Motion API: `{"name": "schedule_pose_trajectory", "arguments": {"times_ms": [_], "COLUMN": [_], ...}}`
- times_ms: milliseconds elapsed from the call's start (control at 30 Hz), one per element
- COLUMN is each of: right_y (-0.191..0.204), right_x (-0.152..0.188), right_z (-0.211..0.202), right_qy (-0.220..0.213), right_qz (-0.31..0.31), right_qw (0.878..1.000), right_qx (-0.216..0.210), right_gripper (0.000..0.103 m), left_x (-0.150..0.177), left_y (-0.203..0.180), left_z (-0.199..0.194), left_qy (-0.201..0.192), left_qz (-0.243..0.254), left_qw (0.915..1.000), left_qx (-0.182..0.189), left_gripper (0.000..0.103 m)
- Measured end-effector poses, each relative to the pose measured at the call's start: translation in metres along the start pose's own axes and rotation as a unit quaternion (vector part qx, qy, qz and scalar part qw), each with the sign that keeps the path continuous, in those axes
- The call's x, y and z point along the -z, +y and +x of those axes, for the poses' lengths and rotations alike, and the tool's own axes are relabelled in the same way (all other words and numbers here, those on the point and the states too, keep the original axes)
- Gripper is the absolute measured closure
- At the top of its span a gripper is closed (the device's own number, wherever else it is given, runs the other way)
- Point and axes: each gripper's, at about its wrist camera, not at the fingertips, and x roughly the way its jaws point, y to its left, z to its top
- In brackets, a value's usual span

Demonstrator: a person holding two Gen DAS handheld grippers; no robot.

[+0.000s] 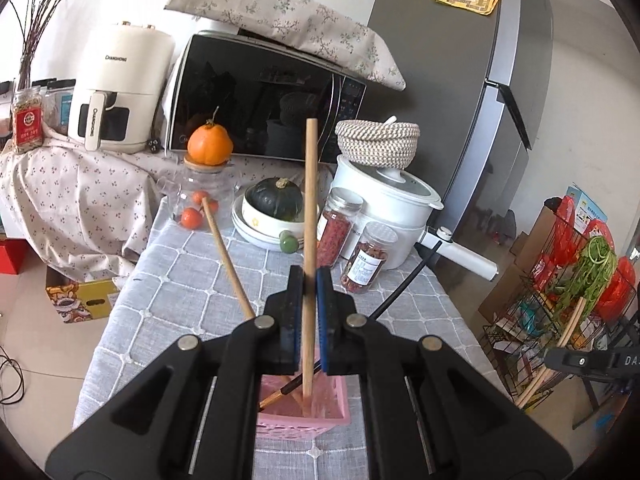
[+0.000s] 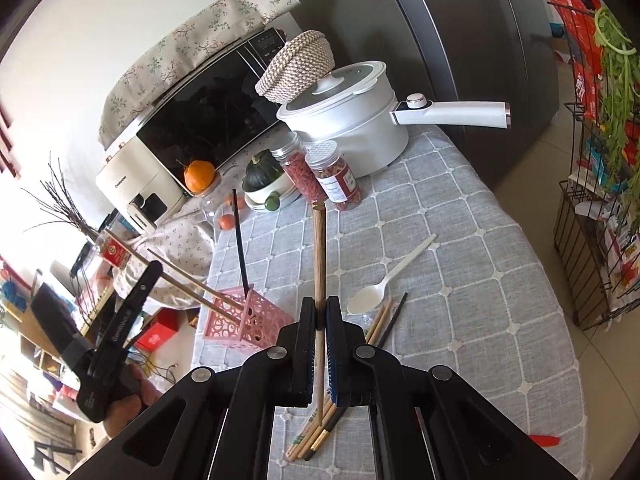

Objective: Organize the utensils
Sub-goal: 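Drop the left gripper's chopstick into the pink basket while the right gripper carries its chopstick, then insert the wooden chopstick into the pink basket and open the right gripper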

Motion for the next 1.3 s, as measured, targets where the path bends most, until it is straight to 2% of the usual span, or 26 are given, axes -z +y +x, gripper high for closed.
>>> {"name": "schedule_pose_trajectory", "arguments": {"times_ms": [233,267,300,333,367,400,567,667,833,967,1233,1300], "right_y": [-0.001,-0.001,0.0,0.0,0.002,0.003,0.016,0.027,0.046,0.059,0.082,0.087], "right_x": [0.0,0.0,0.0,0.0,0.0,0.0,-0.005,-0.009,-0.016,-0.019,-0.022,-0.021], "right_z": [-0.001,-0.001,-0.001,-0.001,-0.001,-0.002,-0.005,-0.007,-0.004,0.003,0.028,0.038], "right_qy": [-0.002,-0.003,-0.004,-0.004,-0.006,-0.007,-0.026,-0.043,-0.07,-0.091,-0.142,-0.143], "right_qz": [0.001,0.001,0.001,0.001,0.001,0.001,0.003,0.004,0.01,0.016,0.014,0.007], "right_qw": [1.0,1.0,1.0,1.0,1.0,1.0,0.999,0.998,0.995,0.992,0.986,0.987], "right_qx": [0.001,0.0,-0.001,-0.001,-0.003,-0.004,-0.025,-0.042,-0.07,-0.085,-0.083,-0.078], "right_gripper": [0.098,0.098,0.098,0.098,0.098,0.098,0.098,0.098,0.098,0.098,0.098,0.098], "left_x": [0.005,0.005,0.005,0.004,0.003,0.001,-0.01,-0.011,-0.005,0.001,0.003,0.003], "left_y": [-0.001,-0.001,0.0,0.0,0.001,0.002,0.01,0.015,0.029,0.043,0.069,0.074], "left_z": [0.012,0.013,0.015,0.014,0.014,0.011,-0.005,-0.015,-0.03,-0.037,-0.043,-0.043], "left_qy": [0.023,0.027,0.033,0.037,0.037,0.037,0.052,0.068,0.101,0.122,0.144,0.151], "left_qz": [0.006,0.007,0.007,0.005,0.005,0.003,0.002,0.02,0.054,0.061,0.045,0.034], "left_qw": [0.9997,0.9996,0.9994,0.9992,0.9992,0.9992,0.9983,0.9956,0.9894,0.9868,0.9845,0.9843], "left_qx": [-0.007,-0.007,-0.007,-0.011,-0.016,-0.016,-0.027,-0.06,-0.089,-0.088,-0.089,-0.084], "left_gripper": [0.095,0.091,0.08,0.073,0.06,0.053,0.033,0.02,0.017,0.017,0.017,0.017]}}
